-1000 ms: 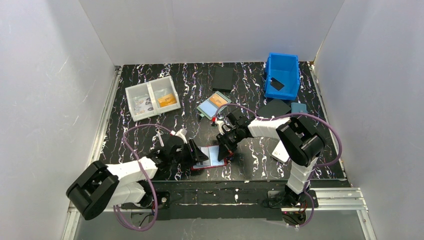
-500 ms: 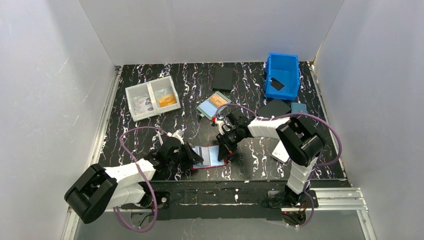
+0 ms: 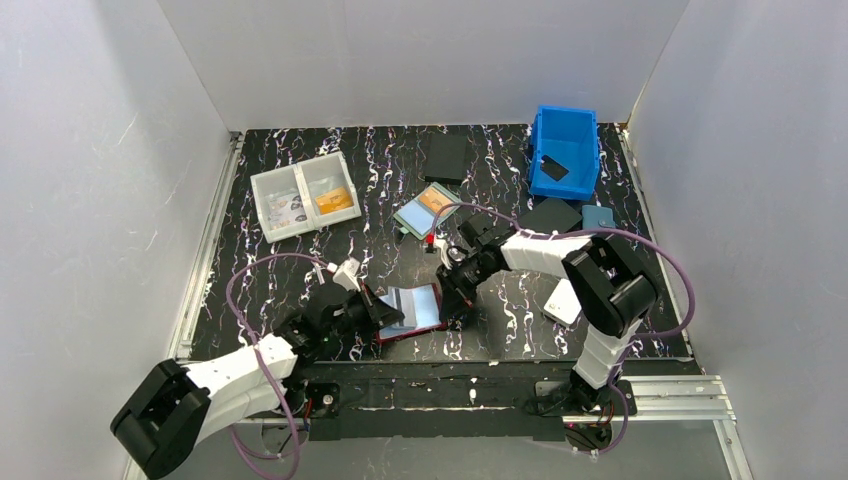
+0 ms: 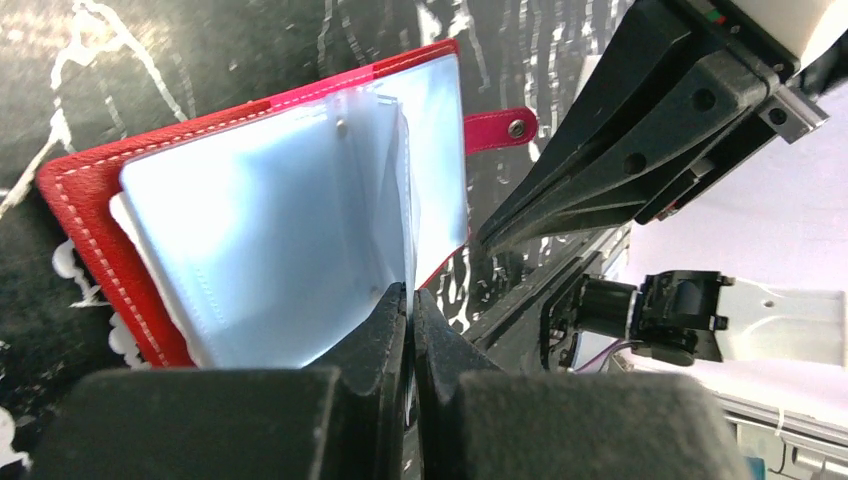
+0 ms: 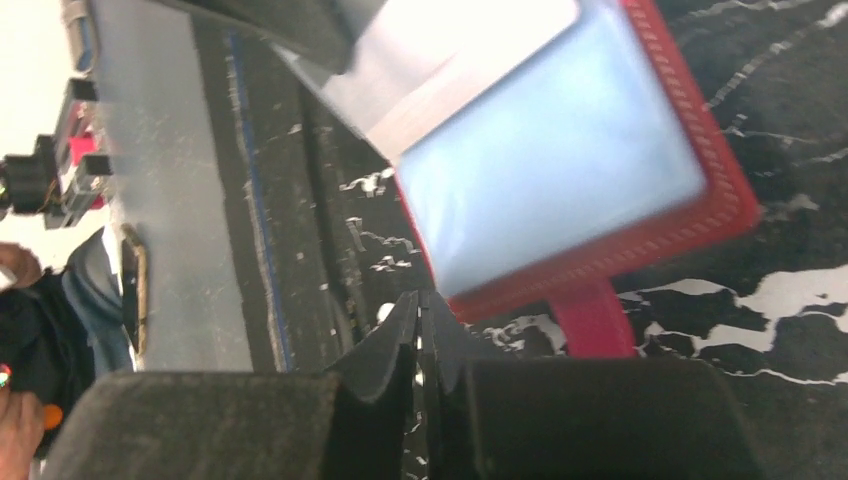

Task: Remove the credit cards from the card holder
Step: Remove the credit card from the card holder.

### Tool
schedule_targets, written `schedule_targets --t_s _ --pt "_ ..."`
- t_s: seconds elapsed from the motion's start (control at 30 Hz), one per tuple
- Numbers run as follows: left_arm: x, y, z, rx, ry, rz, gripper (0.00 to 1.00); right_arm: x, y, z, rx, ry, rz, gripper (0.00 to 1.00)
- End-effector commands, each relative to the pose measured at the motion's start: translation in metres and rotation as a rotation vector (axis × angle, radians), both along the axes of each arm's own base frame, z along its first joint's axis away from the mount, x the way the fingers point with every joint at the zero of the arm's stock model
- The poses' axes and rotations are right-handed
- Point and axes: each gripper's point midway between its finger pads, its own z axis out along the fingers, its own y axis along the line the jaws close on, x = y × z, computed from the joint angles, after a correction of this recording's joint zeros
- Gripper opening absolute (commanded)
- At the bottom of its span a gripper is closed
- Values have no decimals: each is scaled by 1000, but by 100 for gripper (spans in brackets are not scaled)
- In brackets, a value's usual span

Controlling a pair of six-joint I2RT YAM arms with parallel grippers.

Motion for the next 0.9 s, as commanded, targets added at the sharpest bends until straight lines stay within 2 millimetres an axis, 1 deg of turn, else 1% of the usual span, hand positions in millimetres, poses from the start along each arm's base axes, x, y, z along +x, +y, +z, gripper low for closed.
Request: schedule_targets --t_s 0.0,0.1,0.17,0.23,0.47,0.63,0.87 --pt "12 -5 28 -56 -153 -16 0 -5 5 51 213 -26 122 13" --pt "12 -8 33 -79 -171 -28 0 -1 -2 67 281 -6 126 14" --pt "13 -10 36 -99 -182 -29 0 4 -7 74 311 -5 109 18" --pt "13 -13 38 -113 -192 -38 0 8 -10 79 332 -4 95 19" --pt "21 -30 50 -140 -217 -80 0 10 -12 85 359 6 87 20" --pt "25 -35 52 -145 -224 -74 0 15 -16 90 378 16 65 21" --pt "27 -43 53 -154 -230 -85 0 16 -16 90 383 28 60 21"
